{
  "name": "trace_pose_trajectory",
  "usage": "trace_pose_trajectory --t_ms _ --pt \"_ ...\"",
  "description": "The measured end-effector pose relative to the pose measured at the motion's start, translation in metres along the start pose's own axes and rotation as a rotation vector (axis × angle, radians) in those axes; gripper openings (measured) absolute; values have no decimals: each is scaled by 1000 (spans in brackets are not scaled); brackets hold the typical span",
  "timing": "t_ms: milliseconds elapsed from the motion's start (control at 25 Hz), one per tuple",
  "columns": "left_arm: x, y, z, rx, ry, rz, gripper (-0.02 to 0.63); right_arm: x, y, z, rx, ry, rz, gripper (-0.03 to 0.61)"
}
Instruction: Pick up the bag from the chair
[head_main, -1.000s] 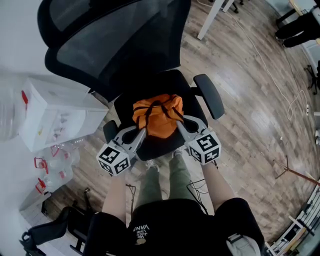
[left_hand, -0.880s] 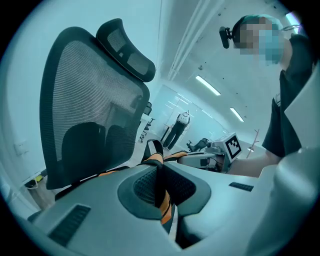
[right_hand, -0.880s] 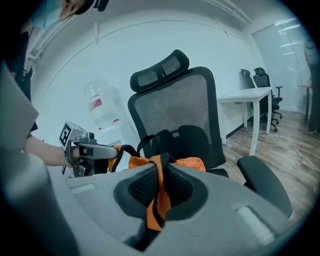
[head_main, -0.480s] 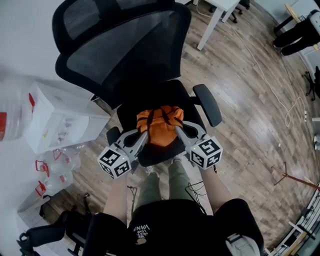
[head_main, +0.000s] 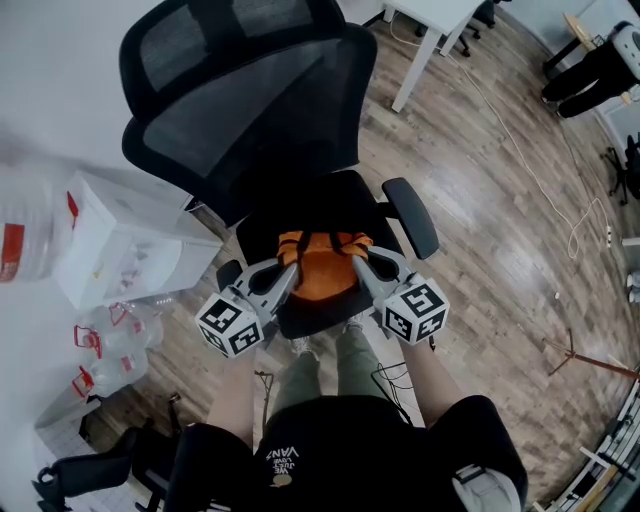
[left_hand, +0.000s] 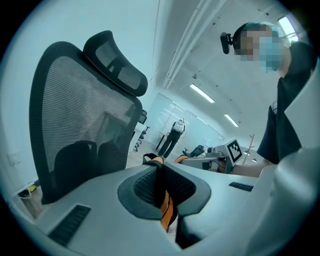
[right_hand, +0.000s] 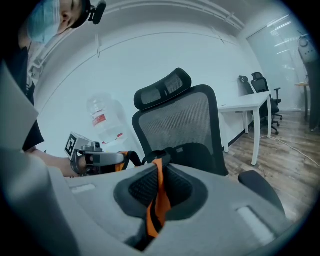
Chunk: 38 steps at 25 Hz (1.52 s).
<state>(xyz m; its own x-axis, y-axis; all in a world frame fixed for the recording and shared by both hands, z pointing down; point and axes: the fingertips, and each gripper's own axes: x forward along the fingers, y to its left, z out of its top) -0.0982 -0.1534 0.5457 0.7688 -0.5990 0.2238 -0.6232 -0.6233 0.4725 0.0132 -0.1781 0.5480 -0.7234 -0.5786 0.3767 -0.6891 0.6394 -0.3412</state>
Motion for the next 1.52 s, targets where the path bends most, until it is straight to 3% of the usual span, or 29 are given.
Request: trace_pose_trajectory --t_ms 760,1520 --pt "-14 -46 57 107 -44 -30 23 -42 26 65 -52 -108 -22 11" --pt "-25 -94 136 255 -145 -73 23 -87 53 139 -108 -245 -38 11"
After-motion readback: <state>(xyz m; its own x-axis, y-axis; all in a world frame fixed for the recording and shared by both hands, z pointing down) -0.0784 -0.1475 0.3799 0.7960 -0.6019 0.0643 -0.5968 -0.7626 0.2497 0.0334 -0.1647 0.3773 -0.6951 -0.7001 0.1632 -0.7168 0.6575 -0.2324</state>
